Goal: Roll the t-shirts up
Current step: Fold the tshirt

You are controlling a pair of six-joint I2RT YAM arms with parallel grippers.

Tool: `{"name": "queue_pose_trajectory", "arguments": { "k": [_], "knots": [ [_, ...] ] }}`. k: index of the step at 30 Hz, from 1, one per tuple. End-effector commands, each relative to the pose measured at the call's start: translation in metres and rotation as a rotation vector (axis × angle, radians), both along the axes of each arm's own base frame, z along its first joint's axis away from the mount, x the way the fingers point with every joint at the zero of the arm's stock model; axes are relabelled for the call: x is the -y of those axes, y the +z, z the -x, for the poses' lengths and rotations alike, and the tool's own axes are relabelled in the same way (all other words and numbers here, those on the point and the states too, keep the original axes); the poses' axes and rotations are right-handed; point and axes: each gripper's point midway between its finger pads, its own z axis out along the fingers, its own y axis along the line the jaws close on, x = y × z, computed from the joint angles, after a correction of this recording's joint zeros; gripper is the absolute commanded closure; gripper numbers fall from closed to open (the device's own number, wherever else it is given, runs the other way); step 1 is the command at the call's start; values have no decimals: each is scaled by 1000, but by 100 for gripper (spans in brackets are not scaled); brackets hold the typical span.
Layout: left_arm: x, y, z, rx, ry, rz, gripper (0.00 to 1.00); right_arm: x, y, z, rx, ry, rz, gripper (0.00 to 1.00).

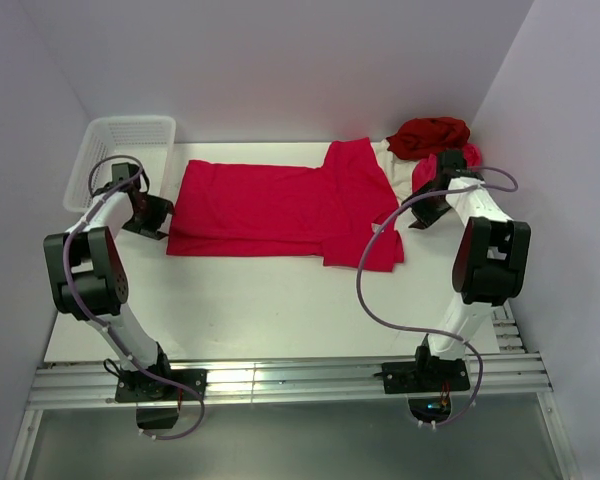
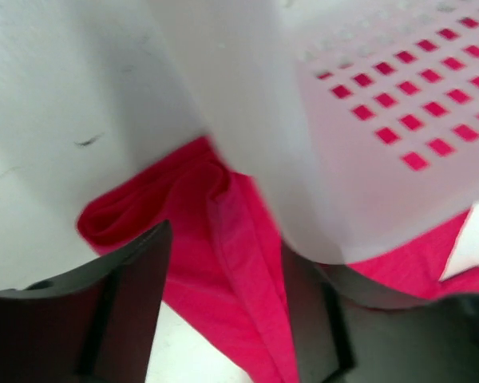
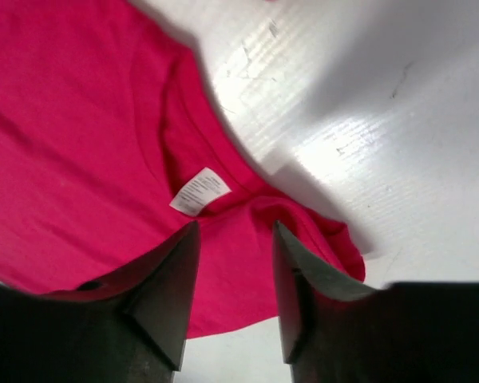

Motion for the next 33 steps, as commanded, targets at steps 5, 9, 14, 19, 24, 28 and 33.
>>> {"name": "queue_pose_trajectory", "arguments": {
  "k": [5,9,14,19,24,28,33],
  "knots": [
    [-1,73,-37,226,-84,-55,27,16,42,-4,128,6,91,35],
    [11,88,-23,241,-169,-87,25,12,34,26,108,18,90,43],
    [34,78,9,219,-252,-87,24,7,10,67,98,1,88,59],
    [65,74,40,253,-308,-71,28,-2,-12,84,95,-9,43,60],
    [73,43,70,216,-324,-49,31,-7,-21,80,117,-33,5,55],
    [70,29,76,193,-335,-65,31,-9,-30,75,119,-37,-9,51],
    [71,18,79,193,-349,-68,31,-12,-47,70,103,-46,-30,50]
  ]
}}
